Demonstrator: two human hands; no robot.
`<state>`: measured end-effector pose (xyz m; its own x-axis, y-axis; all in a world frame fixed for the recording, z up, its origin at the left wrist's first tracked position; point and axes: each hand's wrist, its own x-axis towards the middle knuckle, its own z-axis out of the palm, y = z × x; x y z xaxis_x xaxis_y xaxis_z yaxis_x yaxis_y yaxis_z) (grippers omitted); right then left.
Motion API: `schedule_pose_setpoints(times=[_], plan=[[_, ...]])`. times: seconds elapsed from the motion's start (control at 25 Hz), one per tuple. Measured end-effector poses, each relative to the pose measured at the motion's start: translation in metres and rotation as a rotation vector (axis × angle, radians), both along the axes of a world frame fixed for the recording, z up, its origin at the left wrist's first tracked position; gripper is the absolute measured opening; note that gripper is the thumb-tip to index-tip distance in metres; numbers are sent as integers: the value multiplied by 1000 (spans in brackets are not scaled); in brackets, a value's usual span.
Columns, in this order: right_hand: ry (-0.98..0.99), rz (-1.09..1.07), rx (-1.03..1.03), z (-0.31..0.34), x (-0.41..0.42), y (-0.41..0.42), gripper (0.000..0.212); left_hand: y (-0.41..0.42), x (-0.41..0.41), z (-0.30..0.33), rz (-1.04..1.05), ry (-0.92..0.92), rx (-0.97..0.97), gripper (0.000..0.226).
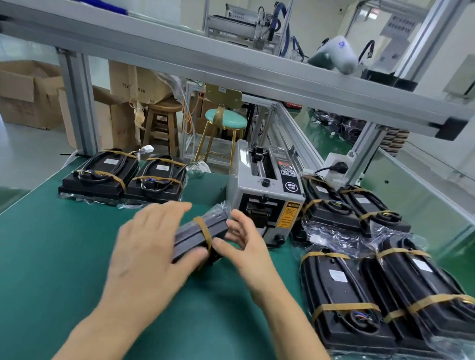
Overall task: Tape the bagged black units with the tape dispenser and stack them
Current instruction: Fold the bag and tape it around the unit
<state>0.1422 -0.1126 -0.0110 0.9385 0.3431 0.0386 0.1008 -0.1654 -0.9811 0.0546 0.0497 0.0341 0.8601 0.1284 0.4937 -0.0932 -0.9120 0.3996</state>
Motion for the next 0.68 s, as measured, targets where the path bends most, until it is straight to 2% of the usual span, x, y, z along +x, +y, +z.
schedule_pose_setpoints(times=[0.08,0.16,0.2,0.32,0.4,0.52,0.6,0.68], plan=[[-11,-20,36,-2,-4,-4,65,-14,12,8,-23,201,131,87],[60,-2,125,-1,-7,-14,65,-13,20,10,-107,275,104,90],[94,2,156,-1,-6,-21,57,-9,21,11,-166,318,60,90],[77,-22,125,4,-3,-25,10,8,15,14,-311,372,-80,89],[135,-58,128,5,-2,-18,13,13,10,15,-392,368,-80,89],[408,-71,88,10,1,0,9,9,9,13,-520,403,17,93],[512,-74,-2,9,2,4,23,5,12,12,-539,433,48,86],[488,-155,29,8,4,-2,18,7,14,10,-491,418,-12,71]])
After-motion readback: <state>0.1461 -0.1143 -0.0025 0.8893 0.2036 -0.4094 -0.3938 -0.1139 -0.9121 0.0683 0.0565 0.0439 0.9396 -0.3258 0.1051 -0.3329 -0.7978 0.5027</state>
